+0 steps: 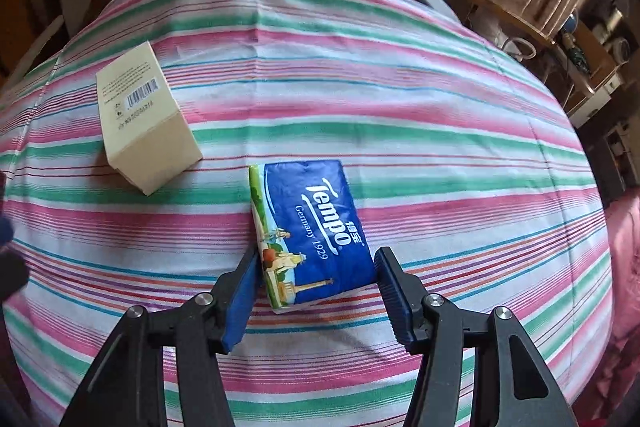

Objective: Organize objects
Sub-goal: 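Grasp the blue Tempo tissue pack with the right tool, then grasp the cream box with the left tool while the right tool holds the Tempo pack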

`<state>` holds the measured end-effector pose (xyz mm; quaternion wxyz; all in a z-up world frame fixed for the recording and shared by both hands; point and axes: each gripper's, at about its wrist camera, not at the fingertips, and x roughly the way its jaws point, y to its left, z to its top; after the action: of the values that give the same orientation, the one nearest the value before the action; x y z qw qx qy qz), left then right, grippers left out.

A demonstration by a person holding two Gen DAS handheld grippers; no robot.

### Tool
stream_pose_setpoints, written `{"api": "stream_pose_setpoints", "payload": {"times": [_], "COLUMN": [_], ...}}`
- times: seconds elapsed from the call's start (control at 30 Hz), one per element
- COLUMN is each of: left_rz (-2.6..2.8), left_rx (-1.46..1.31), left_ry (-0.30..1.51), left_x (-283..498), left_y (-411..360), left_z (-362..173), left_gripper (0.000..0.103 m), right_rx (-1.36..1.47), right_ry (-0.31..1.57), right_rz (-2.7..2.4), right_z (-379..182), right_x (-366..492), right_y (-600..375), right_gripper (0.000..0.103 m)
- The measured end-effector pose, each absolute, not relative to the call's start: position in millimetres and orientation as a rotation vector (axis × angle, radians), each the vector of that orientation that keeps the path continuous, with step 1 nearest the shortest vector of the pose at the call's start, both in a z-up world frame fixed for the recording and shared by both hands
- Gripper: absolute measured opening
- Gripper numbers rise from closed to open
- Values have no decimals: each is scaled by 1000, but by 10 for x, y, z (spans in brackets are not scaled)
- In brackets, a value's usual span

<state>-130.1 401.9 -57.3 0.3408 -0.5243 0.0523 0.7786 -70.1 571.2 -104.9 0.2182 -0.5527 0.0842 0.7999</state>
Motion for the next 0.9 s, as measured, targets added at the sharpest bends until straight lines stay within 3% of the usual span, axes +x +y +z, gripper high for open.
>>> {"api": "stream_pose_setpoints", "payload": {"times": [0.13,0.2,0.23,0.47,0.53,0.63,0.67,0.77,0.9], "left_rz": [2042,2050,2064,2112,2111,2061,2057,2047,2044], "left_rx": [-1412,-1448,-1466,-1538,-1553,-1573,-1563,-1473,-1382], "left_ry": [106,83,72,117,163,160,158,231,327], "left_x": [-1533,-1671,-1746,-2032,-2041,-2008,-1981,-1789,-1370], "left_y": [4320,4455,4520,4848,4902,4812,4753,4538,4144], "left_z": [-624,-662,-683,-872,-934,-976,-967,-907,-884], "left_gripper": [77,80,80,80,78,61,55,50,50], "right_rx": [-1530,-1518,-1507,-1482,-1490,-1508,-1518,-1571,-1571], "right_ry": [268,307,315,372,369,359,354,342,327], "right_rz": [2220,2224,2223,2218,2214,2219,2220,2207,2235], "right_z": [-1050,-1031,-1018,-1007,-1025,-1062,-1080,-1168,-1144], "right_x": [-704,-691,-682,-672,-685,-708,-719,-741,-748], "right_y": [5733,5764,5763,5848,5841,5811,5804,5767,5717], "right_gripper": [63,78,80,85,86,86,84,56,55]}}
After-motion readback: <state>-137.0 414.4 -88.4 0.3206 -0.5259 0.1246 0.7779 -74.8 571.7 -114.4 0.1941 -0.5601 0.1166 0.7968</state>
